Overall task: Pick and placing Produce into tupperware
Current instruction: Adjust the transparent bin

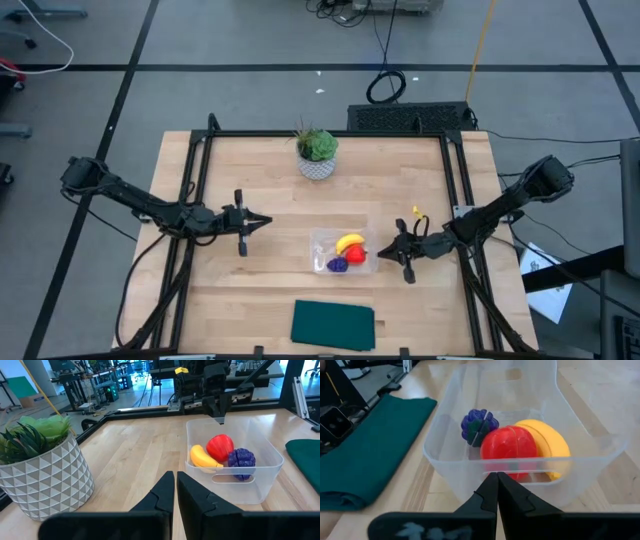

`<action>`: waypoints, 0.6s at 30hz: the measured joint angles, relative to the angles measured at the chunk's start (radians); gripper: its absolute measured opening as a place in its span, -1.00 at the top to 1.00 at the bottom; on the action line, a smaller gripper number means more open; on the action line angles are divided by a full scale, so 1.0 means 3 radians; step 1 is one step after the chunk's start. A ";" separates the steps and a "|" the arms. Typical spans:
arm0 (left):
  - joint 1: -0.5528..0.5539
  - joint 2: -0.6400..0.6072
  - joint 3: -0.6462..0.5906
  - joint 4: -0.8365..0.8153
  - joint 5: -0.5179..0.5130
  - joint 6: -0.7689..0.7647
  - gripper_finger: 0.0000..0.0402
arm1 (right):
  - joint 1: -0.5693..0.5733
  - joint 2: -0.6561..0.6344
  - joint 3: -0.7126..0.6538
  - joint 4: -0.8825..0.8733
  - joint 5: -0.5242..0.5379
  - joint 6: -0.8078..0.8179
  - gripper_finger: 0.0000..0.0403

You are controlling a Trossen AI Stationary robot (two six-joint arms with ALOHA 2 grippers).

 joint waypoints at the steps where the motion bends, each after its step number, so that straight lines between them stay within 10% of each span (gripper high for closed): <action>1: 0.0001 0.0000 -0.0001 0.0000 0.0000 0.0000 0.87 | 0.0000 0.0000 0.0000 0.0027 0.0000 -0.0011 1.00; 18: 0.0001 0.0000 -0.0001 -0.0031 0.0000 -0.0033 0.87 | 0.0027 0.0231 0.0010 0.0337 -0.0079 -0.0009 1.00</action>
